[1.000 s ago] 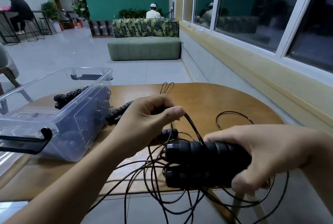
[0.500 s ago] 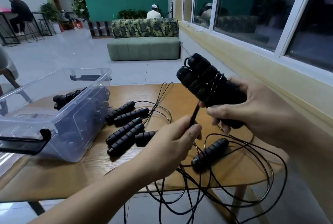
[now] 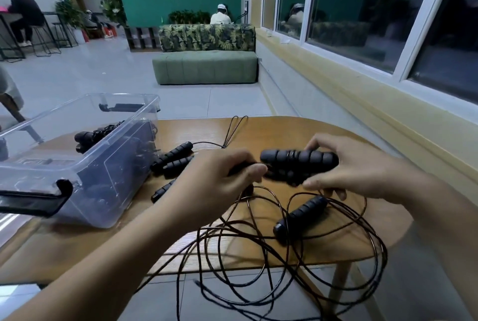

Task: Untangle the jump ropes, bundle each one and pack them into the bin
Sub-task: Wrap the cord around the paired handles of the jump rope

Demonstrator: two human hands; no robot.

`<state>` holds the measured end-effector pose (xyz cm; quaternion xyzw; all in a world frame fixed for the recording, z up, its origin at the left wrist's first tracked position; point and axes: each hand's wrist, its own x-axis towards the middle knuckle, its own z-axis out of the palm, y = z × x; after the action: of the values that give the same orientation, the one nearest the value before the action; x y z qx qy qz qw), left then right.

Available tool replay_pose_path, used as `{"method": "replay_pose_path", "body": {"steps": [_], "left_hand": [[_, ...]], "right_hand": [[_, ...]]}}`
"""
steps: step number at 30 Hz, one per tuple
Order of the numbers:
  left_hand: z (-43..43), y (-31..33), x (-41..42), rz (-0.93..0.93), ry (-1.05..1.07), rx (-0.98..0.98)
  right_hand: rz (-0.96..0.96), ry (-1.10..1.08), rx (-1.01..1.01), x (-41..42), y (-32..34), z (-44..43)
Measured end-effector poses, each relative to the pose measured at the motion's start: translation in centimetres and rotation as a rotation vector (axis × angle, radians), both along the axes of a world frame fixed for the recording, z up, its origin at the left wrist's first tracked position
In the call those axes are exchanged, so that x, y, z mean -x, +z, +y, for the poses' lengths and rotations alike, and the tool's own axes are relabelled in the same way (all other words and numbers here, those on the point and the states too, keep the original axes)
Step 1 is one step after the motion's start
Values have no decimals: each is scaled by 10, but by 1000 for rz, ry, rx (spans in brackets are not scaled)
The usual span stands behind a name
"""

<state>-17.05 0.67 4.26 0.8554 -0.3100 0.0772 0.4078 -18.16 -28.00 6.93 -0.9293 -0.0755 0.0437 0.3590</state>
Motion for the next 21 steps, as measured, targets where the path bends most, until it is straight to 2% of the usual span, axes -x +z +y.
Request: {"method": "replay_pose_path", "body": {"steps": [5,7,11,14,16,18,21], "left_hand": [[8,0,-3,90,-67,233],[7,-1,-4,135,-131,328],[9,-21,-12,282,-167,369],[8,-41,-17,403,-65,340],[-4,-35,-8,448,-92,365],[-19,-21,4,491,-203,373],[-24,-18,4,534,-220,456]], "right_hand": [[342,394,-151,15,12,14],[398,485,-258,20,17,16],[404,616,-512,25,19,23],[296,595,-716,23,14,31],[185,511,-827,20,10,36],[88,380,-879,18,8,38],[7,269,-861,15,5,35]]}}
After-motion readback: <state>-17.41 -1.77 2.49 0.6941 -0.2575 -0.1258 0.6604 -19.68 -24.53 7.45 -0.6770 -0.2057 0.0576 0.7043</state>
